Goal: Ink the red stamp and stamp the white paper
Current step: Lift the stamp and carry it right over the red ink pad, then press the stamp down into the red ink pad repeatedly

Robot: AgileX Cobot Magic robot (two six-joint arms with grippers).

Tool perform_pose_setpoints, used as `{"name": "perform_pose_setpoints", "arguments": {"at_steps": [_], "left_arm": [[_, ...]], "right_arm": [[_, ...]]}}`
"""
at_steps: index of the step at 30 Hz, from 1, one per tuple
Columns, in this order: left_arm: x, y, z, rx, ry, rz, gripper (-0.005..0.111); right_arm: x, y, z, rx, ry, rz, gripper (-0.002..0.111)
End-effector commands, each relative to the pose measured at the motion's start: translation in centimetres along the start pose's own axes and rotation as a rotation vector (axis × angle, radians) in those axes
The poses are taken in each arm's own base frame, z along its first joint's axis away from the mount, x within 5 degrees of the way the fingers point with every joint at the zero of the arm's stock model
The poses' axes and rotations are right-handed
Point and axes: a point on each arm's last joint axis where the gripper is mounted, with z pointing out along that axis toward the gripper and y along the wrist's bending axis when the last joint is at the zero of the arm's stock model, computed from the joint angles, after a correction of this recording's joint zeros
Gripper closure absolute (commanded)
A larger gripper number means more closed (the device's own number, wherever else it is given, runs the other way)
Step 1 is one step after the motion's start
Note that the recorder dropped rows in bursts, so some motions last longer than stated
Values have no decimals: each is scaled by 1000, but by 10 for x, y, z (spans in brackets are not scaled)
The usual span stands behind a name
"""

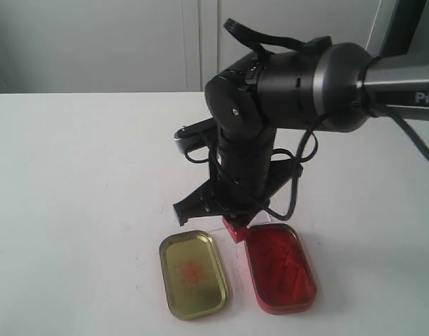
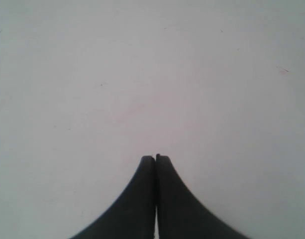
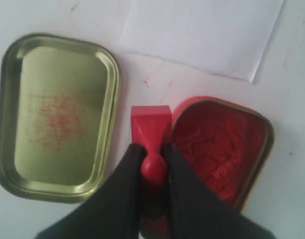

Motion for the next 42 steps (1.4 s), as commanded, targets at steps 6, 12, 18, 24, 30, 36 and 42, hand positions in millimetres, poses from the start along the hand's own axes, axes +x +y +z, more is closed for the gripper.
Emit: {"name": "perform_pose_setpoints", "arguments": {"at_steps": [6, 12, 18, 24, 30, 36, 42], "left_arm": [[4, 0, 1, 0, 21, 0, 107], [4, 0, 1, 0, 21, 0, 107], [4, 0, 1, 0, 21, 0, 107], [4, 0, 1, 0, 21, 0, 107], [4, 0, 1, 0, 21, 0, 107], [4, 0, 1, 0, 21, 0, 107], [4, 0, 1, 0, 21, 0, 107]], "right_arm": [[36, -43, -13, 10, -19, 64, 108], [44, -52, -9, 22, 11, 59, 108], [43, -52, -7, 30, -7, 48, 108], [39, -55, -7, 59, -49, 19, 108], [37, -53, 10, 65, -18, 11, 108], [34, -52, 26, 75, 10, -3, 108], [32, -61, 29, 78, 0, 52, 108]]}}
